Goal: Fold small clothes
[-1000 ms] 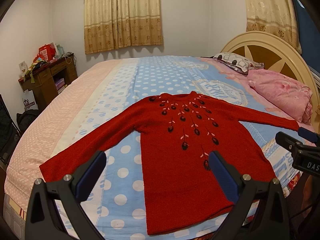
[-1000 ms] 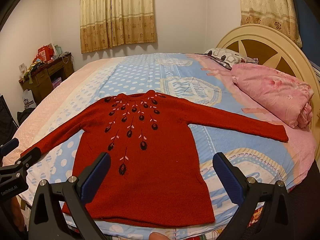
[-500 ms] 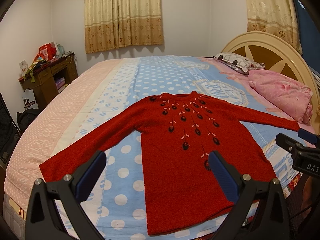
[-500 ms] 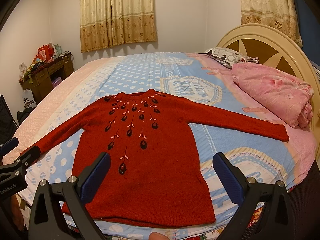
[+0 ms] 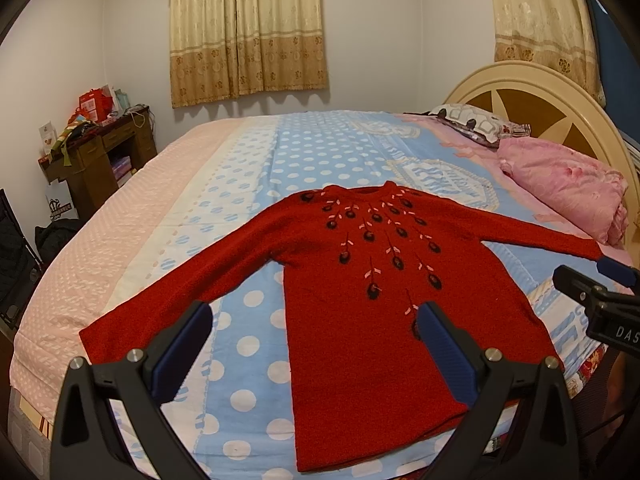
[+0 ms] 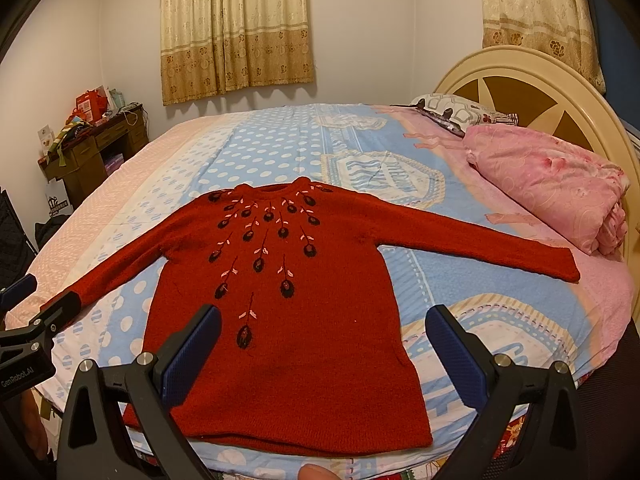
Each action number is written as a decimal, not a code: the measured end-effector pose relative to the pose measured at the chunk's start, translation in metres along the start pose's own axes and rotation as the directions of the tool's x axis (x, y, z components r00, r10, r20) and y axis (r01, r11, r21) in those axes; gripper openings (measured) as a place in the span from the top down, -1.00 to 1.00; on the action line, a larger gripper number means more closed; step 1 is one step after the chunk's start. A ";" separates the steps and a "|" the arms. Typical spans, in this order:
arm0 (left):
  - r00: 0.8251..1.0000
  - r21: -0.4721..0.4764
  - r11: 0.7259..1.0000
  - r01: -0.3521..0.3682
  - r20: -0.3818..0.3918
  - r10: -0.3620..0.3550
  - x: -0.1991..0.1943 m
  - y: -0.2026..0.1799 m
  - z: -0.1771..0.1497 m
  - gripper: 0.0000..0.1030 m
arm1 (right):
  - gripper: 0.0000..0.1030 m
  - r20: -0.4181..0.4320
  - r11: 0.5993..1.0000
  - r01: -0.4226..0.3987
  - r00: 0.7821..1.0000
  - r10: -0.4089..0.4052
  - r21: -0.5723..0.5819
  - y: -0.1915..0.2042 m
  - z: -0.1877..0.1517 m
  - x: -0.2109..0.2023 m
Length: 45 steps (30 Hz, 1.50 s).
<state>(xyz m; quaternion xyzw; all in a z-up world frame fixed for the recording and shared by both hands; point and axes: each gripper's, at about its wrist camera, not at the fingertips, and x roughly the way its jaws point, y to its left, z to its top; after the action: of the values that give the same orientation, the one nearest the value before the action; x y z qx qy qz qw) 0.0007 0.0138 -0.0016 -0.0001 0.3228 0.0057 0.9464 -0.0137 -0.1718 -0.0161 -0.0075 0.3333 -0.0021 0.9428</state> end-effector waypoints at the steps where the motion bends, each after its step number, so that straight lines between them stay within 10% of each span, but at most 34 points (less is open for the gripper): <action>1: 1.000 -0.001 1.000 0.000 -0.001 0.000 0.000 0.000 0.000 -1.00 | -0.98 0.000 1.000 0.001 1.000 -0.001 -0.002 0.000 0.001 -0.001; 28: 0.994 0.115 0.993 0.011 -0.110 0.002 0.081 -0.020 -0.007 -1.00 | -0.97 -0.033 0.991 0.038 0.999 -0.034 0.128 -0.098 -0.008 0.075; 38: 0.992 0.108 0.993 0.042 -0.124 -0.029 0.110 -0.035 0.007 -1.00 | -0.28 -0.100 0.974 0.086 0.993 -0.066 0.208 -0.155 -0.021 0.111; 45: 0.995 0.122 0.991 0.045 -0.098 -0.033 0.110 -0.047 0.013 -1.00 | -0.14 -0.079 0.936 0.159 0.987 -0.141 0.314 -0.213 -0.019 0.105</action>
<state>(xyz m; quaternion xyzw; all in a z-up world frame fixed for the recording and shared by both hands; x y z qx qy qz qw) 0.0963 -0.0324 -0.0592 0.0522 0.3675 -0.0330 0.9280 0.0559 -0.3859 -0.0934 0.1197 0.3530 -0.1279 0.9191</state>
